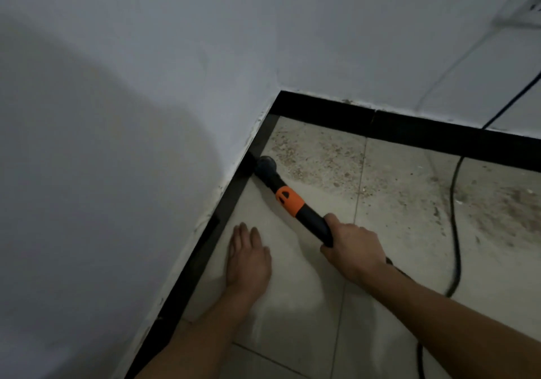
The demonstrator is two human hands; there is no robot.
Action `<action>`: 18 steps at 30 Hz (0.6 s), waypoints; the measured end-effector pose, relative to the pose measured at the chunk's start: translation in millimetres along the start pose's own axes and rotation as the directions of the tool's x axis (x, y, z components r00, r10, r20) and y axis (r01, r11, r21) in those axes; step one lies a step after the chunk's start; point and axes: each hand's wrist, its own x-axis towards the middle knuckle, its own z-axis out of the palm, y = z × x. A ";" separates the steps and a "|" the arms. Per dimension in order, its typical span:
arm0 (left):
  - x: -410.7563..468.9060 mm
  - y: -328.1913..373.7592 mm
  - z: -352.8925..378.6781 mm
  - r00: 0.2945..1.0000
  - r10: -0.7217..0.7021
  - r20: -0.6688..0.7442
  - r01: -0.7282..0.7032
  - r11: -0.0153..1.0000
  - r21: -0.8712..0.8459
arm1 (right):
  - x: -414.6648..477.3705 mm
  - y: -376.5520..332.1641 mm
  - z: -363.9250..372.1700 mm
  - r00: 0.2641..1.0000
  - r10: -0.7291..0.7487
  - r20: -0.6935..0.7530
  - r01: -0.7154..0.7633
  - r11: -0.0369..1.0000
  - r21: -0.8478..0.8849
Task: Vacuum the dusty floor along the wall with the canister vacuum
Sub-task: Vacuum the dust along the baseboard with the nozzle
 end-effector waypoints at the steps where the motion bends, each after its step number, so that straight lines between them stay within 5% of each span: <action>1: 5.2 2.4 2.8 1.000 0.005 -0.023 -0.005 1.000 -0.003 | 9.9 3.0 1.2 1.000 0.006 -0.013 -0.006 1.000 -0.015; 10: 13.5 7.1 17.1 0.980 0.031 -0.194 -0.055 0.991 -0.121 | 93.3 42.0 1.8 0.991 0.093 -0.094 -0.098 0.994 -0.053; 18: 17.8 8.5 15.9 0.985 0.027 -0.173 -0.041 0.996 -0.077 | 161.9 58.0 -2.7 0.984 0.139 -0.115 -0.140 0.990 -0.001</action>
